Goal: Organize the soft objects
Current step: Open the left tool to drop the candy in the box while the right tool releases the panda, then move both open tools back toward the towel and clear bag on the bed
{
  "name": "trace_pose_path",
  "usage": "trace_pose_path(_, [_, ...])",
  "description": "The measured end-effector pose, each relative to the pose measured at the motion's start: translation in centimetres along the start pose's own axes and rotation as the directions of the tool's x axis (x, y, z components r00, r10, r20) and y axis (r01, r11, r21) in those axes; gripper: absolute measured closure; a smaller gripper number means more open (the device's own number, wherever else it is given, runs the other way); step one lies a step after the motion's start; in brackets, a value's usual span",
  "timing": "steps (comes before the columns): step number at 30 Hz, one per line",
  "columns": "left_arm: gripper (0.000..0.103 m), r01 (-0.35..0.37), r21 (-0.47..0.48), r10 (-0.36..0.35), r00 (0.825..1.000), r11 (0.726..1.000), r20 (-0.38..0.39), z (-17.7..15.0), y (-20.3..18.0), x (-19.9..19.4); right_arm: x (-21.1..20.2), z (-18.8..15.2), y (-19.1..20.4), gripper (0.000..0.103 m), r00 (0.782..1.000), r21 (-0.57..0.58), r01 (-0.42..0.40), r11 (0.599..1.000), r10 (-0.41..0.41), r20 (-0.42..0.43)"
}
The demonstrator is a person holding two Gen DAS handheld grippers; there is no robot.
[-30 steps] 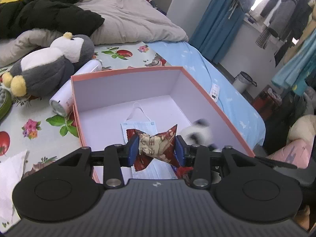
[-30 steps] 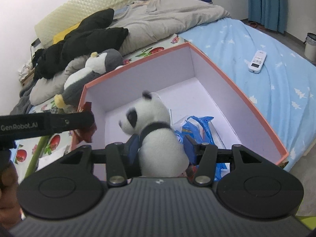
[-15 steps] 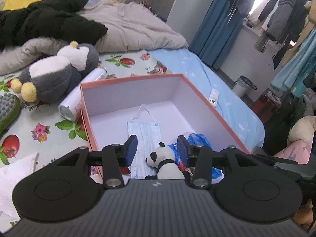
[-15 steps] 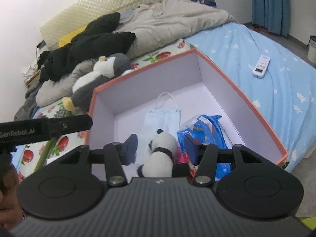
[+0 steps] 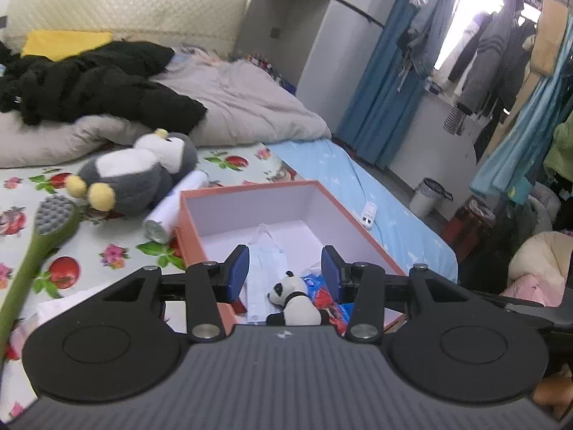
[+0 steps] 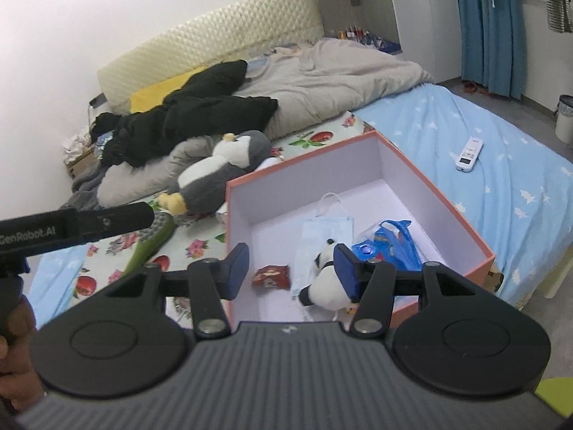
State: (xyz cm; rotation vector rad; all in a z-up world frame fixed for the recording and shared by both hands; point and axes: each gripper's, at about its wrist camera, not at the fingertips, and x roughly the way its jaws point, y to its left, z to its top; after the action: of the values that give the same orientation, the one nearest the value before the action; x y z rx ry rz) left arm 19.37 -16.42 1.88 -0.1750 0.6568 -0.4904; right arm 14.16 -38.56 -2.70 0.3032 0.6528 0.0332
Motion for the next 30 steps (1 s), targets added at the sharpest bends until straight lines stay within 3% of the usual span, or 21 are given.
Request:
trace_pose_path(12, [0.053, -0.055, -0.033, 0.056, 0.997, 0.998, 0.058, -4.2, 1.4, -9.7, -4.4, -3.2, 4.1, 0.047, 0.998, -0.081, -0.068, 0.994, 0.069, 0.008])
trace_pose_path(21, [0.053, -0.115, -0.070, 0.119, 0.991, 0.991, 0.065, -7.3, 2.7, -12.7, -5.3, -5.1, 5.5, 0.047, 0.996, -0.118, -0.091, 0.989, 0.089, -0.024])
trace_pose_path(30, [0.053, -0.198, -0.125, 0.211, 0.972, 0.972, 0.103, -8.4, 5.3, -16.3, -5.0, -6.6, 9.3, 0.047, 0.983, -0.187, -0.179, 0.966, 0.168, -0.073])
